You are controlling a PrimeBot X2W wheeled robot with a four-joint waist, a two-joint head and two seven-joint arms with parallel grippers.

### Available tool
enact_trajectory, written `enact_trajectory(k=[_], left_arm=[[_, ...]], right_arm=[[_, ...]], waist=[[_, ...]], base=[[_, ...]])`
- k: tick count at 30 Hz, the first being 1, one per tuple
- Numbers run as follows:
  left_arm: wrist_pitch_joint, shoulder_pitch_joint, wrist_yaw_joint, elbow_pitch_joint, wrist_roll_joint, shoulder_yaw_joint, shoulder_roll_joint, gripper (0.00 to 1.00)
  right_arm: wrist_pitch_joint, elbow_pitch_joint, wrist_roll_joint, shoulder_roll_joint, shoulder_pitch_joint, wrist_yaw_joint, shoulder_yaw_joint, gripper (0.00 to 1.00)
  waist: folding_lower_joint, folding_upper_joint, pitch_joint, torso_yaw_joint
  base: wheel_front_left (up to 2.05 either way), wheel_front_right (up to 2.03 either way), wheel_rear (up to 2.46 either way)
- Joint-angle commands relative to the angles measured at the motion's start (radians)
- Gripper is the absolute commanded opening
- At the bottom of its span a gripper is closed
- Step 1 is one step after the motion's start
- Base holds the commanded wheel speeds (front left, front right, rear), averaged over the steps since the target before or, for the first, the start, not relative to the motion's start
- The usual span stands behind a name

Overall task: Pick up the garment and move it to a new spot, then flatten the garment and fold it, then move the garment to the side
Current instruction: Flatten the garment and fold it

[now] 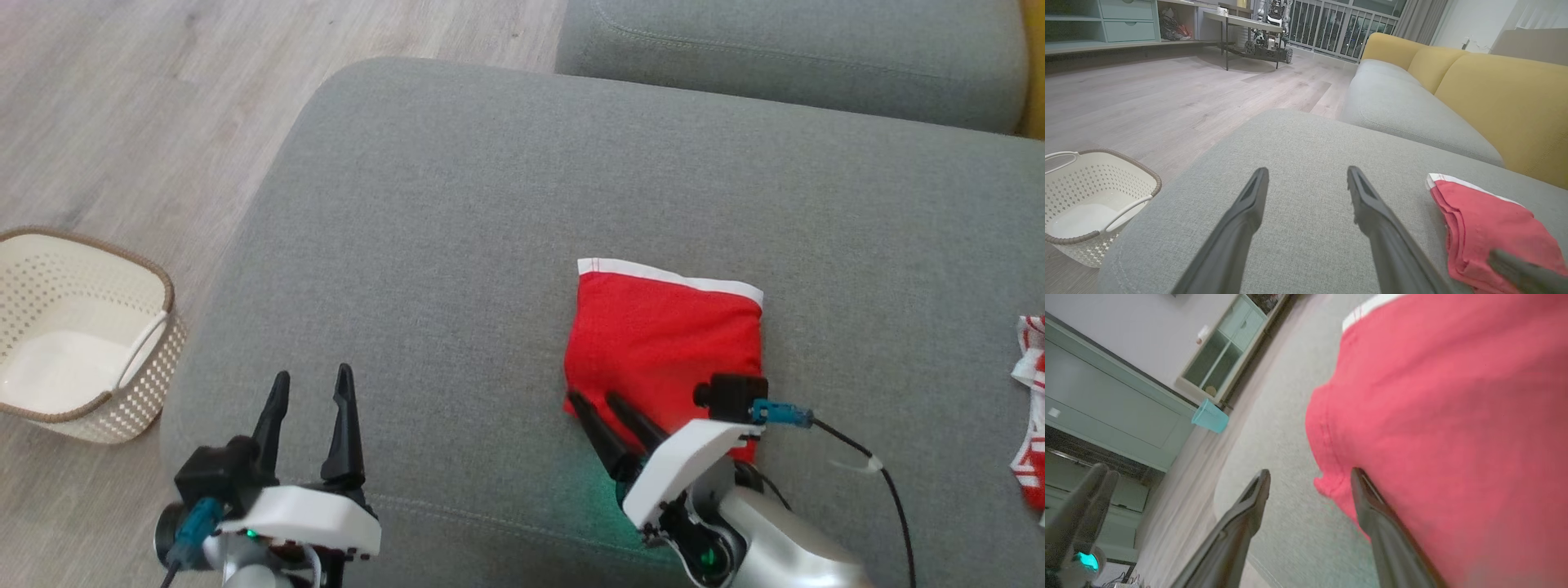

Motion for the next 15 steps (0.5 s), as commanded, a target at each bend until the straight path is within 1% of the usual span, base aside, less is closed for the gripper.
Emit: enact_trajectory(k=[1, 4, 8, 11, 15], left_arm=[[-0.012, -0.048, 0.000, -0.030, -0.007, 0.030, 0.001, 1.00], [-0.012, -0.057, 0.002, -0.031, -0.011, 0.026, 0.001, 1.00], [-0.012, -0.056, 0.008, -0.035, -0.013, 0.037, 0.001, 1.00], [-0.012, -0.050, 0.009, -0.038, -0.011, 0.043, 0.001, 1.00], [-0.012, -0.040, 0.010, -0.049, -0.009, 0.056, 0.001, 1.00]], right_arm=[[0.000, -0.010, 0.009, 0.014, -0.021, 0.000, 0.014, 1.00], [-0.007, 0.034, 0.015, 0.014, -0.048, 0.000, 0.015, 1.00], [-0.020, 0.027, 0.018, 0.013, -0.076, 0.000, 0.012, 1.00], [-0.028, -0.003, 0.003, -0.005, -0.081, 0.000, 0.001, 1.00], [-0.033, -0.071, -0.024, -0.051, -0.063, 0.000, -0.037, 1.00]], waist=[[0.0000, 0.0000, 0.004, 0.001], [0.0000, 0.0000, 0.017, 0.001], [0.0000, 0.0000, 0.015, -0.023], [0.0000, 0.0000, -0.002, -0.053], [0.0000, 0.0000, -0.035, -0.107]], base=[[0.00, 0.00, 0.00], [0.00, 0.00, 0.00], [0.00, 0.00, 0.00], [0.00, 0.00, 0.00], [0.00, 0.00, 0.00]])
